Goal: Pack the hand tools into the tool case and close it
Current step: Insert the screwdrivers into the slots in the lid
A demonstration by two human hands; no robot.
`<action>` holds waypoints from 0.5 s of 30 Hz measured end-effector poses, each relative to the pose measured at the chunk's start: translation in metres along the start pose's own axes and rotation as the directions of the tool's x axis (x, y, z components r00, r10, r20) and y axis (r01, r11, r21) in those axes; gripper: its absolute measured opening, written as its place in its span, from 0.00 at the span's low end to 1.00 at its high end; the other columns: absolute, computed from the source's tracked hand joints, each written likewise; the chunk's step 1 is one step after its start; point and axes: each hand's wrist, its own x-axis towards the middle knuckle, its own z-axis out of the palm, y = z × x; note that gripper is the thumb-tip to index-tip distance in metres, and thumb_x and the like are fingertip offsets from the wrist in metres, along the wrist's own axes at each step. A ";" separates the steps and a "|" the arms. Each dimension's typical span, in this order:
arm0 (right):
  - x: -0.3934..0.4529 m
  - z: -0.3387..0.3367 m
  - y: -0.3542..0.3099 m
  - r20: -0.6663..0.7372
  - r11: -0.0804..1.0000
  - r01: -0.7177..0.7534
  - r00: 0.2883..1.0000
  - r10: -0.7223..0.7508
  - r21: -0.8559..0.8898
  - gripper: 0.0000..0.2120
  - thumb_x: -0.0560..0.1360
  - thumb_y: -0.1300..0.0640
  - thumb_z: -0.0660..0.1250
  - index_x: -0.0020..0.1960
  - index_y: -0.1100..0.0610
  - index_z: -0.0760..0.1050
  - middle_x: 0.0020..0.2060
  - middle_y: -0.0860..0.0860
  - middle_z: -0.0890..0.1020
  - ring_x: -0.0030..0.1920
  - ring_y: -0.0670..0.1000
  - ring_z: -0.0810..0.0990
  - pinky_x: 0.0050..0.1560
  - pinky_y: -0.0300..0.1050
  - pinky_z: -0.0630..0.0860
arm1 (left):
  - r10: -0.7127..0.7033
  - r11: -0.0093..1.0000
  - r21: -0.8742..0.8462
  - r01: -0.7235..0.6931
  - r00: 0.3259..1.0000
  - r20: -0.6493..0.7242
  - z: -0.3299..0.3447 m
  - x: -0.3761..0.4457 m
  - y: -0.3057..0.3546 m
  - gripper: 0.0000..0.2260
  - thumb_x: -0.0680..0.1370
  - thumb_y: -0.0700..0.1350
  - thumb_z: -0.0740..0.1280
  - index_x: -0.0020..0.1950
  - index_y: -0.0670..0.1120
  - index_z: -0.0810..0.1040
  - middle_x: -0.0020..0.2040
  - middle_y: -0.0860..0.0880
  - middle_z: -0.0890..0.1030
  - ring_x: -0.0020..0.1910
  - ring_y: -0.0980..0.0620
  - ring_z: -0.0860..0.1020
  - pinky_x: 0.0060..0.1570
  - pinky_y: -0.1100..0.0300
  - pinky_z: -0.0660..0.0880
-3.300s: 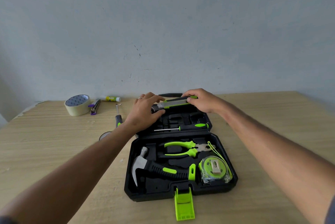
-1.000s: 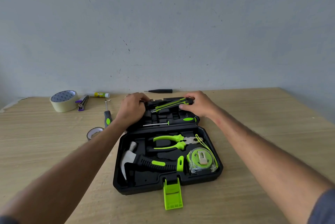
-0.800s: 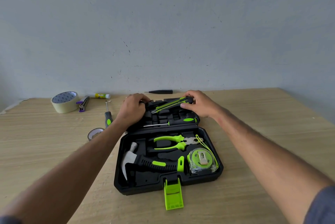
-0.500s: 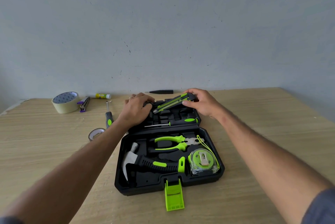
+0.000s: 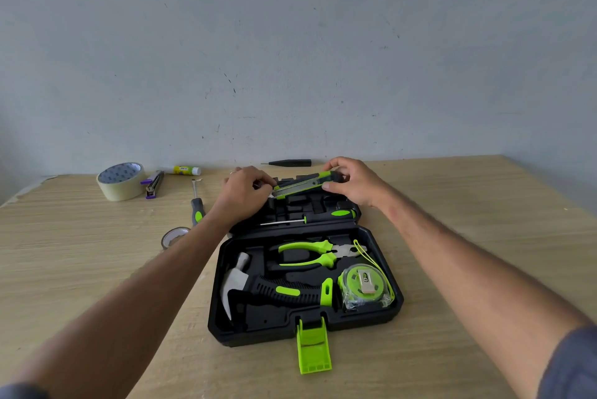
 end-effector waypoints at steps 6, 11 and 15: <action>0.008 0.008 0.007 -0.112 0.963 0.055 0.990 -0.087 -0.265 0.11 0.76 0.53 0.75 0.57 0.50 0.85 0.52 0.48 0.81 0.54 0.49 0.78 0.54 0.44 0.73 | 0.110 0.983 0.151 -0.106 0.994 -0.014 0.003 0.000 -0.003 0.04 0.75 0.54 0.72 0.49 0.59 0.83 0.51 0.59 0.79 0.56 0.53 0.73 0.61 0.49 0.68; 0.011 0.010 0.006 -0.139 0.974 -0.005 0.990 -0.027 -0.225 0.06 0.77 0.50 0.73 0.52 0.47 0.87 0.52 0.44 0.87 0.54 0.46 0.82 0.61 0.49 0.78 | 0.150 0.964 0.220 -0.148 0.989 0.007 0.004 -0.001 -0.002 0.08 0.78 0.55 0.68 0.55 0.61 0.84 0.51 0.58 0.77 0.56 0.49 0.72 0.59 0.49 0.68; 0.014 0.014 0.008 -0.246 0.968 -0.148 0.964 0.096 -0.203 0.16 0.70 0.39 0.77 0.54 0.44 0.81 0.58 0.49 0.78 0.61 0.51 0.74 0.63 0.54 0.75 | 0.179 0.941 0.280 -0.189 0.982 0.060 0.006 -0.004 0.001 0.13 0.81 0.55 0.64 0.63 0.60 0.82 0.55 0.56 0.77 0.58 0.47 0.72 0.60 0.48 0.67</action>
